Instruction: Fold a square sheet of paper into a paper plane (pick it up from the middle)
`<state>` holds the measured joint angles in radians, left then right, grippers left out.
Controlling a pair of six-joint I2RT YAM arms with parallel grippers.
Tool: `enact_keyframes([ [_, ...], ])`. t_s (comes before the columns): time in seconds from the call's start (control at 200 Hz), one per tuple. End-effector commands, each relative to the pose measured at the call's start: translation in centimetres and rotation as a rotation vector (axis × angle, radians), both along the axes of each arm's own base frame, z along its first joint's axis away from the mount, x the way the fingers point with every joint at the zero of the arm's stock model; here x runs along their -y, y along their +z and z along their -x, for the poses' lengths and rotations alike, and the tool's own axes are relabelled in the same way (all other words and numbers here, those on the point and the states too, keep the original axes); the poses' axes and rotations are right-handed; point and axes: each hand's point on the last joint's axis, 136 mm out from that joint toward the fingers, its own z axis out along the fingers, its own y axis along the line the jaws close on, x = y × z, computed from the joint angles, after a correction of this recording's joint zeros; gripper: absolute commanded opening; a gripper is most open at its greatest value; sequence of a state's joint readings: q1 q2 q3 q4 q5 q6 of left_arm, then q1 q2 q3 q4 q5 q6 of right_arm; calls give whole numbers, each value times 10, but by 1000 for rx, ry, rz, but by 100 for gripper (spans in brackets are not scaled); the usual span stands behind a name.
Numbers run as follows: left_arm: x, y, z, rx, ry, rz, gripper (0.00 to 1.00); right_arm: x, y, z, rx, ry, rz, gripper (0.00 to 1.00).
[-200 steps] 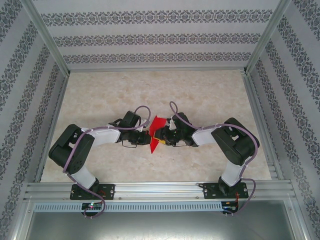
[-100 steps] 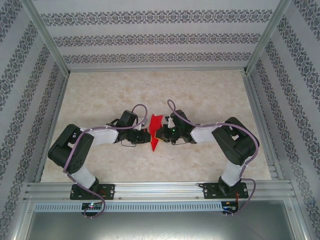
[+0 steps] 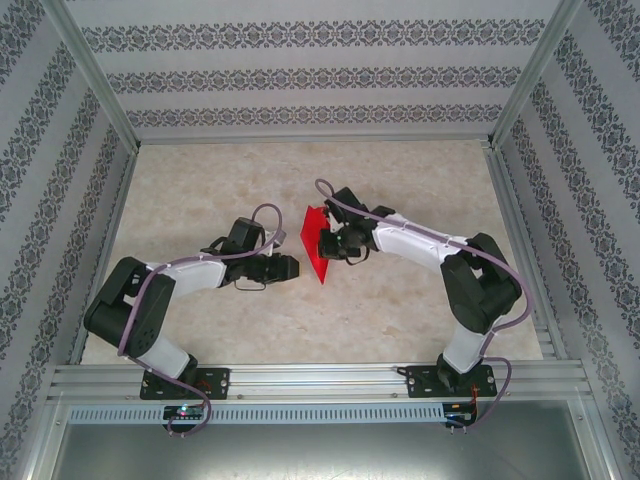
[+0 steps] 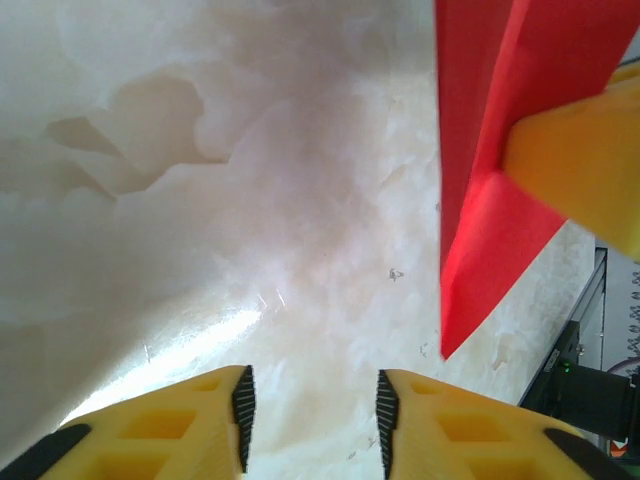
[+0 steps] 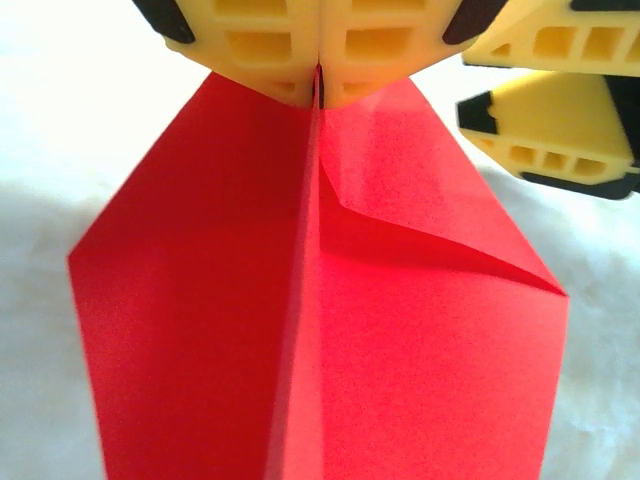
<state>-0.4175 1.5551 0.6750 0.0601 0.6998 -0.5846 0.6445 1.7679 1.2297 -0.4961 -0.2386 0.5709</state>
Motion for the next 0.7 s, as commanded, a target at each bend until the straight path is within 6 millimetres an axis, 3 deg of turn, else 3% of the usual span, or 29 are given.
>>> enact_keyframes([
  [0.0,-6,4,4,7,-3,-1,44,35,-30,19,-88,91,271,3],
  [0.505,-13,-3,13,-15,-1,-6,48,10,-54,7,-109,151,338,20],
  [0.694,-13,-5,15,-19,-5,-7,49,6,-63,6,-113,152,361,21],
])
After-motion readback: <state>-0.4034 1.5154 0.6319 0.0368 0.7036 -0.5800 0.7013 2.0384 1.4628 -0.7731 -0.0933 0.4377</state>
